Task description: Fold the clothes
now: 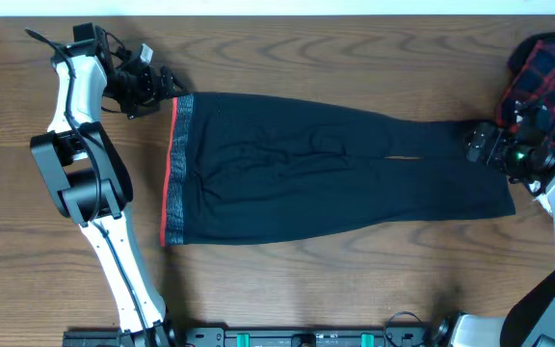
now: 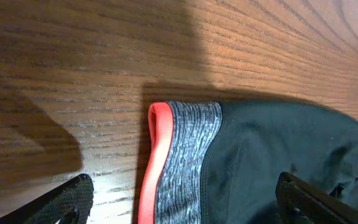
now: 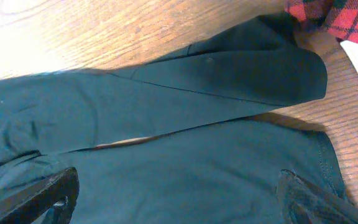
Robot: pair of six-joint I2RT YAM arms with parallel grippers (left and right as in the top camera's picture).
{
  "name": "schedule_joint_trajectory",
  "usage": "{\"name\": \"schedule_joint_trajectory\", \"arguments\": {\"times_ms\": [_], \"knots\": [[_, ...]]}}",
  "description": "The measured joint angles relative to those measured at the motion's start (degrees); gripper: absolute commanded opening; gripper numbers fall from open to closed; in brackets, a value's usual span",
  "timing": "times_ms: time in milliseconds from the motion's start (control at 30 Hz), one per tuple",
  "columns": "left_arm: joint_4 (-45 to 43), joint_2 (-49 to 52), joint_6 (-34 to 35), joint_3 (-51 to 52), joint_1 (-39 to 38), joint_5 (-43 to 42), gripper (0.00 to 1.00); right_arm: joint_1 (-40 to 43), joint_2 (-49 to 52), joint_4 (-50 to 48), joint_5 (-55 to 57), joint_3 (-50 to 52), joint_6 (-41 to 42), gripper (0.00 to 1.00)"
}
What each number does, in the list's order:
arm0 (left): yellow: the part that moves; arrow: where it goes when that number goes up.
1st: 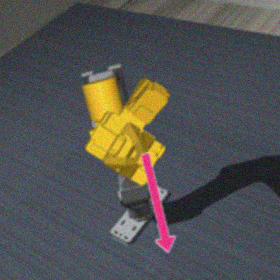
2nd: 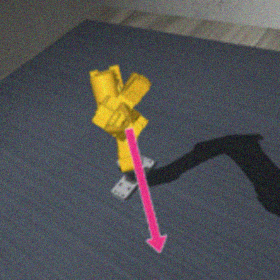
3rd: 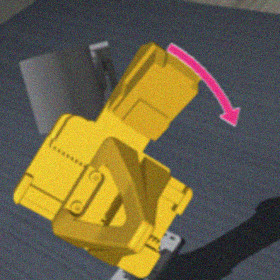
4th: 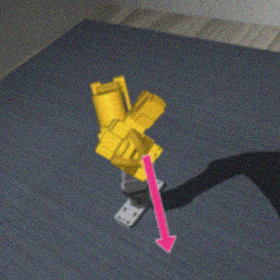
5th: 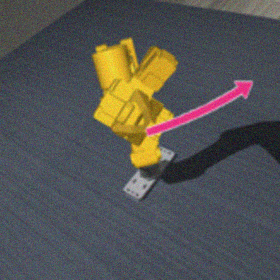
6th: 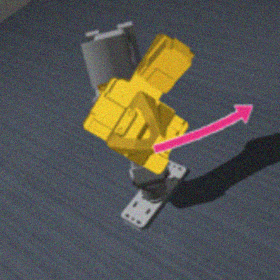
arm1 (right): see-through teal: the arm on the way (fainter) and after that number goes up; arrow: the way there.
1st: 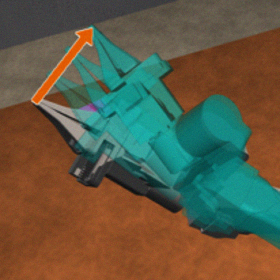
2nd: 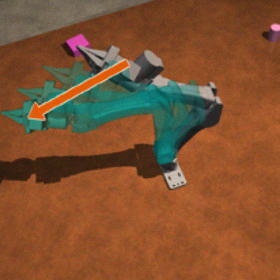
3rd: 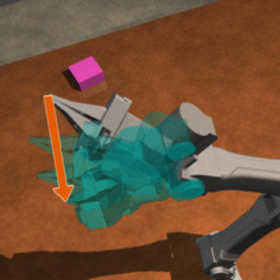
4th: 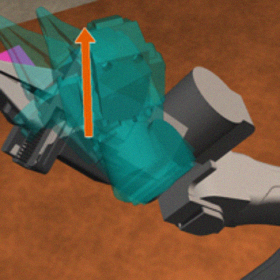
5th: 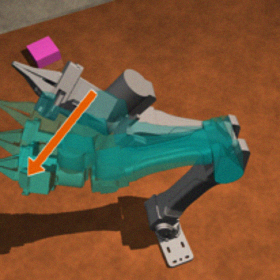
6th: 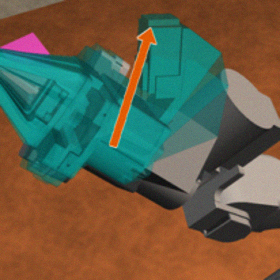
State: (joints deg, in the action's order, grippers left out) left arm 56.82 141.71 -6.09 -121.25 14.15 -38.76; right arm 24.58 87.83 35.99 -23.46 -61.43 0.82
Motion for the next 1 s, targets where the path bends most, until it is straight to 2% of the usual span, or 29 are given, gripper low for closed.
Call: {"name": "schedule_joint_trajectory", "arguments": {"times_ms": [300,600,867,1000], "knots": [[-0.13,1.81,0.00,-0.28,-0.07,-2.32,0.92,0.00,0.00,0.00,0.00,0.00,0.00,0.99],[-1.51,3.21,-0.31,-0.39,-3.21,-4.48,0.52,0.00,0.00,0.07,0.00,0.00,0.00,0.99],[-1.70,4.02,-1.01,-0.37,-4.20,-3.89,0.28,0.00,0.00,0.46,0.00,0.00,0.00,0.99],[-1.55,4.07,-0.79,-0.37,-3.96,-2.47,0.24,0.00,0.00,0.55,0.00,0.00,0.00,0.99]]}}
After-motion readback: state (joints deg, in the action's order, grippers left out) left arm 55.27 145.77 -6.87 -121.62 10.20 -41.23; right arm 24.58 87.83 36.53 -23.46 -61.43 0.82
